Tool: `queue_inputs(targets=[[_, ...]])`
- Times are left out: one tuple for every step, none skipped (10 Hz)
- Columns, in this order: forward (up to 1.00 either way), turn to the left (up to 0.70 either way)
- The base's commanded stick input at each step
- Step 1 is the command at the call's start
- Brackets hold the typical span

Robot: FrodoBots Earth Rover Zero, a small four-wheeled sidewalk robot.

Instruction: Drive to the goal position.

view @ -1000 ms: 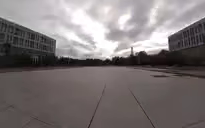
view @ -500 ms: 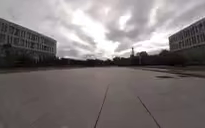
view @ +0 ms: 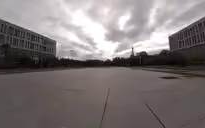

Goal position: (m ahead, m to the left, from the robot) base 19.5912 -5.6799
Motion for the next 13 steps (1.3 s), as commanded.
queue_inputs(targets=[[0.70, 0.00], [0.70, 0.00], [0.70, 0.00], [0.70, 0.00], [0.70, 0.00], [0.70, 0.00], [0.70, 0.00], [0.70, 0.00], [0.70, 0.00], [0.70, 0.00], [0.70, 0.00], [0.70, 0.00], [0.70, 0.00]])
